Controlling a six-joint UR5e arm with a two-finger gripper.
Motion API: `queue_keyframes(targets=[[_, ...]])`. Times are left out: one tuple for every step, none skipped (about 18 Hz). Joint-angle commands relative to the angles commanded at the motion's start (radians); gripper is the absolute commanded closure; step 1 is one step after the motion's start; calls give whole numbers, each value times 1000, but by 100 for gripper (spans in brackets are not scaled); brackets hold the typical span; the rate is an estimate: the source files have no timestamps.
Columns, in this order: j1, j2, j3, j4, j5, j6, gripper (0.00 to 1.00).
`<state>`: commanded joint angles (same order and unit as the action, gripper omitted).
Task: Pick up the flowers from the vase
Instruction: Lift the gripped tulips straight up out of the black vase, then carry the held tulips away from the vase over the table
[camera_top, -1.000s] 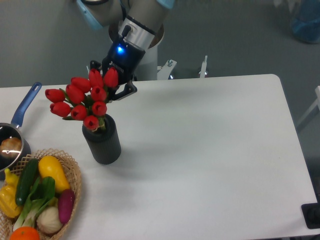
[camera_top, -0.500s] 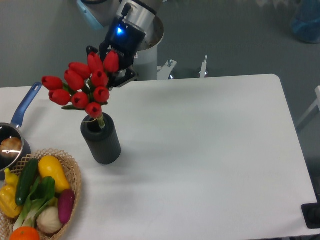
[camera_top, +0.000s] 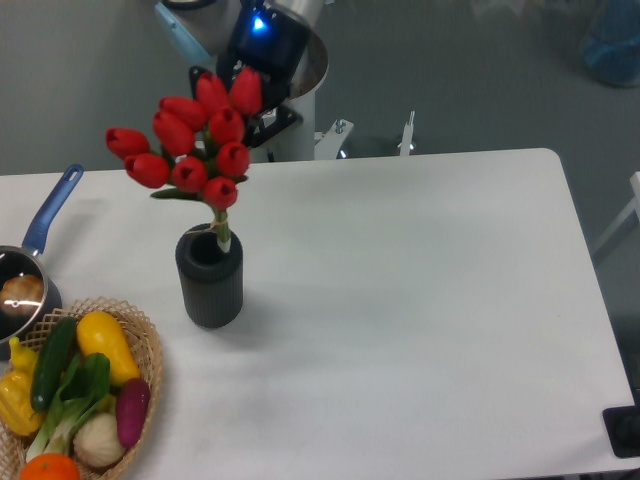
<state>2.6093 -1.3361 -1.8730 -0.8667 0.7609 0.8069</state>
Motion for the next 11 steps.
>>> queue_keyframes(targets=[[-2,0,3,0,0,-2,100],[-2,0,6,-2,0,-2,100],[-3,0,6,-2,0,-2,100],[-2,-2,5,-2,0,-2,100],[2,-3,5,-2,2,0,100],[11,-3,5,-2,2,0,100],[30,-6,3,0,2,2,100],[52,-8,-4,0,3,8,100],[73,-11,-12,2,9,15,100],[90,-14,-15,3,29,23,100],[110,-20,-15,3,60,43,100]])
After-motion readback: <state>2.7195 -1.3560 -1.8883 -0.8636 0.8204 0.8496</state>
